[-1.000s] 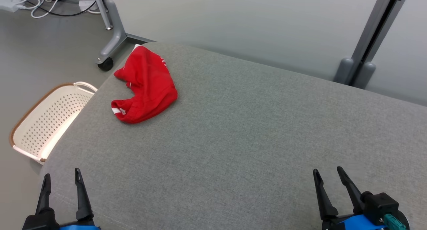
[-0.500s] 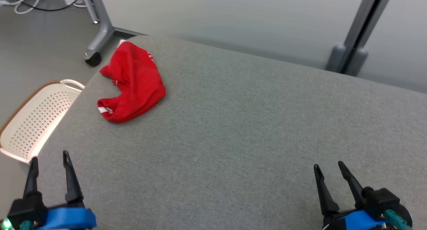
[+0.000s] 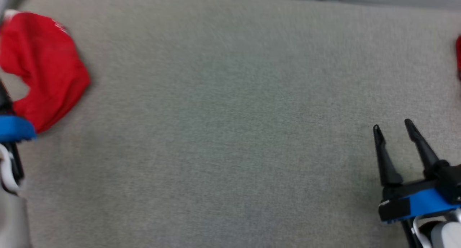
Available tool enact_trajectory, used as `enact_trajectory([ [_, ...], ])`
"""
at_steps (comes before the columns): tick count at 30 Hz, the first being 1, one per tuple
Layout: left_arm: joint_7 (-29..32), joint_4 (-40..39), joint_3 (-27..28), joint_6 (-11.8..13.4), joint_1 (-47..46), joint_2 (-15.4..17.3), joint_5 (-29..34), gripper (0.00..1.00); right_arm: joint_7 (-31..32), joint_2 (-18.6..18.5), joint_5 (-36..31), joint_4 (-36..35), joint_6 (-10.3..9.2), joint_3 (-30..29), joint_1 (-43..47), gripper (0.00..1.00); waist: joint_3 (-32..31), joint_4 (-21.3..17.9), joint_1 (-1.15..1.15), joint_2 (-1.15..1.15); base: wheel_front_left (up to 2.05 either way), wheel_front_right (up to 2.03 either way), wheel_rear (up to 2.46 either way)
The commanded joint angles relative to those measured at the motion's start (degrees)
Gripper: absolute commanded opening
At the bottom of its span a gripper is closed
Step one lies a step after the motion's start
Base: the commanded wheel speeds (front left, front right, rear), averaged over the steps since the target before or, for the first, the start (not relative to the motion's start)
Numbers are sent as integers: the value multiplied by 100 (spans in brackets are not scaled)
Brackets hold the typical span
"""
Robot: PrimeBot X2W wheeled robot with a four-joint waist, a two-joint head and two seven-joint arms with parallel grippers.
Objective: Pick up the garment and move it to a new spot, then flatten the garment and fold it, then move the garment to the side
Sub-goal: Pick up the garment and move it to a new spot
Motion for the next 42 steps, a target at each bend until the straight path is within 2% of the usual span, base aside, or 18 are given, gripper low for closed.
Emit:
enact_trajectory([
  [1, 35, 139, 36, -19, -249, 109, -28, 100, 24, -67, -13, -124, 1, -55, -94, 100, 189, -62, -3, -1, 0, 0, 0],
  [8, 198, 1064, 21, -115, -1533, 563, -99, 100, 121, -205, 48, -660, 1, -404, -232, 100, 960, -423, -3, -1, 0, 0, 0],
  [14, 1000, 2280, -74, -227, -2212, 799, -153, 100, 157, -289, 84, -855, 1, -510, -236, 100, 1260, -560, -3, -1, 0, 0, 0],
  [21, 1743, 3369, -189, -377, -2635, 804, -301, 100, 203, -352, 97, -961, 1, -583, -265, 100, 1349, -554, -3, -1, 0, 0, 0],
  [26, 2357, 4046, -117, -498, -2715, 654, -576, 100, 254, -381, 54, -993, 1, -544, -302, 100, 1308, -503, -3, -1, 0, 0, 0],
  [27, 2402, 4125, -106, -504, -2728, 645, -606, 45, 269, -376, 48, -993, 1, -523, -316, 100, 1294, -503, -3, -1, 0, 0, 0],
  [28, 2413, 4187, -122, -530, -2732, 641, -630, 0, 286, -369, 44, -992, 1, -497, -333, 100, 1274, -511, -3, -1, 0, 0, 0],
  [33, 1956, 4249, -209, -604, -2701, 780, -613, 0, 255, -309, 54, -912, 1, -428, -342, 100, 1111, -595, -3, -1, 0, 0, 0],
  [42, 514, 3739, -523, -750, -3108, 945, -487, 0, 19, -70, 118, -442, 1, -233, -407, 100, 542, -758, -3, -1, 0, 0, 0],
])
